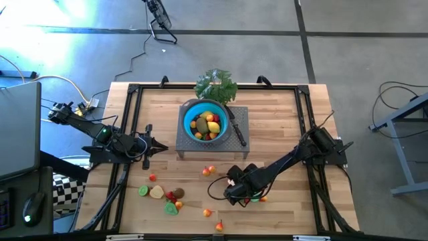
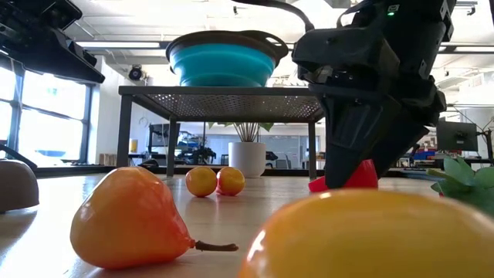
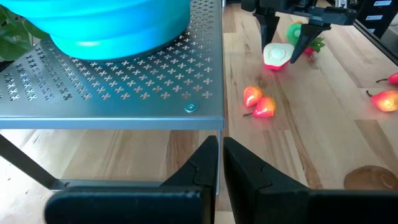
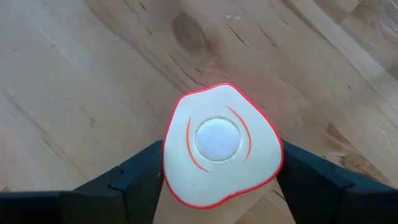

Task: Pick & Place Fruit
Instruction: Put the apple into the blue strainer bowl on the shelf

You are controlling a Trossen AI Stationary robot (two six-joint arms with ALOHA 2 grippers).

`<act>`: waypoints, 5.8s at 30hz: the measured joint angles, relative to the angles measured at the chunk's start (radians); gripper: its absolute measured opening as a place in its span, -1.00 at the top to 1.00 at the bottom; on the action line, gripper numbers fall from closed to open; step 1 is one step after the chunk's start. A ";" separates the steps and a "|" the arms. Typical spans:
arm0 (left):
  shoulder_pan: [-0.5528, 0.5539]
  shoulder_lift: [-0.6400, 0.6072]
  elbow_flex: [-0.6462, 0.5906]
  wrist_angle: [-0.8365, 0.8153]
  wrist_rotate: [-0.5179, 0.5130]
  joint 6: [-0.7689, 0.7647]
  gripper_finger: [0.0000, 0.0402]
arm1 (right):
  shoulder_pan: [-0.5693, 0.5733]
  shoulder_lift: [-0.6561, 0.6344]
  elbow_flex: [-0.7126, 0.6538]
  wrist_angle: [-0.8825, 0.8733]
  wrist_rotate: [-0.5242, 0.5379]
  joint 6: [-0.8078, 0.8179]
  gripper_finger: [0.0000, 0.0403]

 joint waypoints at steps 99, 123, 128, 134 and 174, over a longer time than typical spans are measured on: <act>0.000 0.000 0.000 -0.008 0.000 0.000 0.89 | 0.000 0.000 0.000 0.045 0.022 -0.052 -0.44; 0.000 0.000 0.000 -0.008 0.000 0.000 0.89 | 0.000 0.000 0.000 0.044 0.022 -0.052 -0.44; 0.000 0.000 0.000 -0.008 0.000 0.000 0.89 | 0.000 0.000 0.000 0.045 0.022 -0.052 -0.37; 0.000 0.000 0.000 -0.008 -0.001 0.000 0.89 | 0.000 0.000 0.000 0.045 0.022 -0.052 -0.31; 0.000 0.000 0.000 -0.007 0.000 0.000 0.89 | -0.023 -0.160 0.001 0.110 0.027 -0.092 -0.29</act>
